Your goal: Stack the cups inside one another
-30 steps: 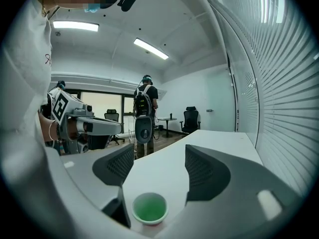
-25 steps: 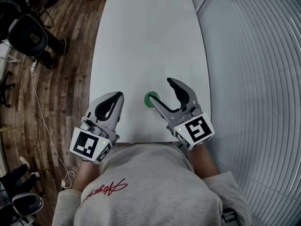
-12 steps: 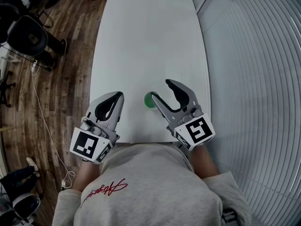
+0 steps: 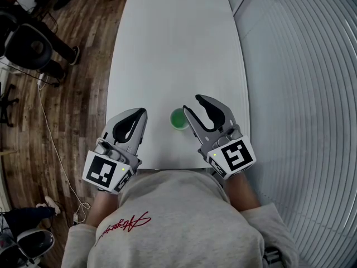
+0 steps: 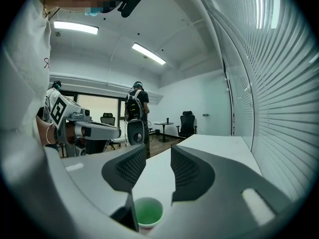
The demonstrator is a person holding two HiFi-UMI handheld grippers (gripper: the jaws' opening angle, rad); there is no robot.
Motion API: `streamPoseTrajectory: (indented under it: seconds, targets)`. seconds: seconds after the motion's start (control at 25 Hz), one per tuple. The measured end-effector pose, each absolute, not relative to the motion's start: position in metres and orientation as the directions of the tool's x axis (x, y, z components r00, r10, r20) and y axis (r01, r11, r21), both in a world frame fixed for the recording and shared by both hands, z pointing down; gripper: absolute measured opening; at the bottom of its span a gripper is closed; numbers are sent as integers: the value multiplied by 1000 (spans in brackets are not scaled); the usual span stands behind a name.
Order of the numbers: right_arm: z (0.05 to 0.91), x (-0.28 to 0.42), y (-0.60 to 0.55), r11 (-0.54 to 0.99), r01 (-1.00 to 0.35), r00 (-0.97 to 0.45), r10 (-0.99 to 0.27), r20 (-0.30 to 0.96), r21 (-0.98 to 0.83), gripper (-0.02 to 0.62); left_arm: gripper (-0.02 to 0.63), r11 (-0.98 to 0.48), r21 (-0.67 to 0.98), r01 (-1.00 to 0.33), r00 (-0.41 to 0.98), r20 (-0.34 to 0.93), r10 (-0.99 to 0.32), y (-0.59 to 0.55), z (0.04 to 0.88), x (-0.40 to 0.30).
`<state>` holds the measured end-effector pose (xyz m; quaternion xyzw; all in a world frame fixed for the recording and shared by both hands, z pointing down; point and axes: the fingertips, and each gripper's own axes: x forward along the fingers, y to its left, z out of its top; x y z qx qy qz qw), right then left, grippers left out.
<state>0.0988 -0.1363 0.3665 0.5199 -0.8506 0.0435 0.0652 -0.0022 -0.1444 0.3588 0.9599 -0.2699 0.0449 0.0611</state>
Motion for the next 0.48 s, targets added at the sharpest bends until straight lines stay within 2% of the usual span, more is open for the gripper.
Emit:
streamPoseTrajectory:
  seconds: [0.48]
  targets:
    - [363,107,-137,428,-904,-425,-894,138,-13,91,-5,-852,84,-517,854,121,-506,-145,356,1]
